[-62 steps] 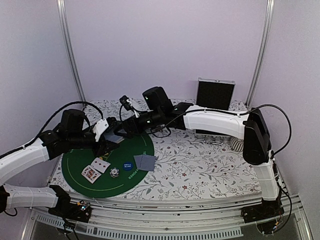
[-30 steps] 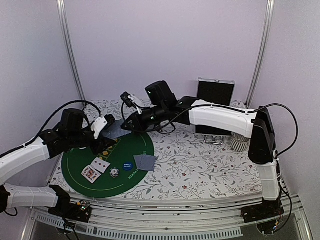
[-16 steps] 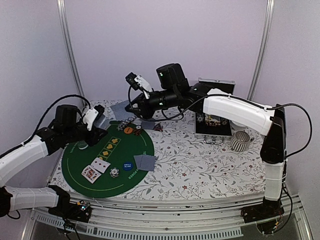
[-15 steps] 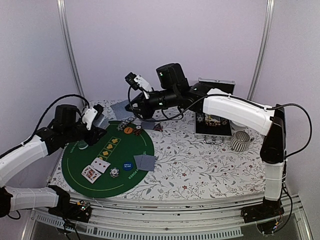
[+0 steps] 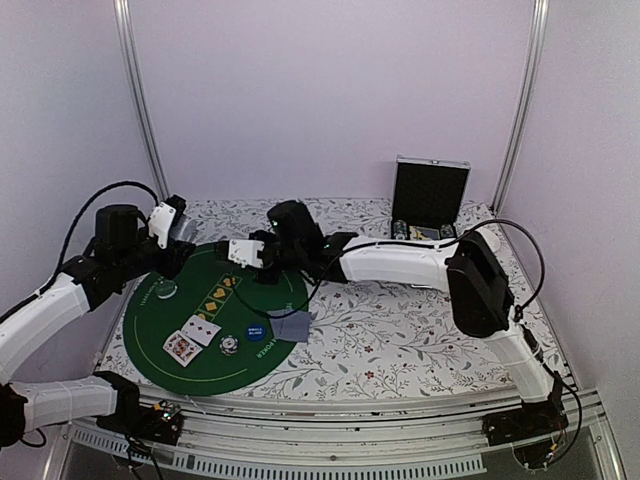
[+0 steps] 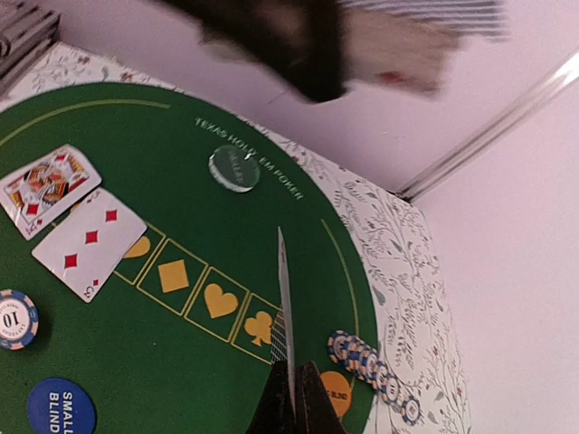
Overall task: Distribute texas hold em gaming equipment
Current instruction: Flop the poker card in the community card area.
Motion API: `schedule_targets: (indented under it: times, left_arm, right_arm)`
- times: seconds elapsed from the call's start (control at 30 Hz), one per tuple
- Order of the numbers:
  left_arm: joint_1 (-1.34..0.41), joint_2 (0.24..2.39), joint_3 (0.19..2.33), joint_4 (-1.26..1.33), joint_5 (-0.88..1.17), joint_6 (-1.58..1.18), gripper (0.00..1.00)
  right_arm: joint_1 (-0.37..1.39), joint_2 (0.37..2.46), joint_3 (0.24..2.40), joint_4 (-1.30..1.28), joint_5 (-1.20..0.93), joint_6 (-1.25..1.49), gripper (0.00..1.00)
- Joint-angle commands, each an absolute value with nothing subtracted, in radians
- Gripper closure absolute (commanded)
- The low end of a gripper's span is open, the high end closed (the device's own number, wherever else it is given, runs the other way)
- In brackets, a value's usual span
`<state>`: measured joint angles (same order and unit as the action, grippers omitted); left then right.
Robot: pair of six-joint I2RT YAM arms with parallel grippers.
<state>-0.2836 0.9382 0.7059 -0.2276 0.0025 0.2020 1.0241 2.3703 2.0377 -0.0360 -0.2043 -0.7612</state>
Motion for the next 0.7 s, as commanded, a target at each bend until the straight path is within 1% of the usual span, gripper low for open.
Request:
schedule_targets:
  times: [0.0,0.27,0.67]
  left_arm:
    - [-0.263,0.926,0.721,-0.193,-0.011,0.189,0.57]
    - [-0.26,0.923,0.721,-0.192,0.014,0.189,0.58]
    - [-0.258,0.926,0.724,-0.193,0.041,0.186,0.57]
  right_arm:
    - [1.067,2.526,2.169,0.061,-0.172,-0.994,0.99]
    - [1.103,2.716,2.316,0.086,-0.126,-1.08,0.99]
    - [1.124,2.802,2.35,0.088,-0.092,-1.114,0.98]
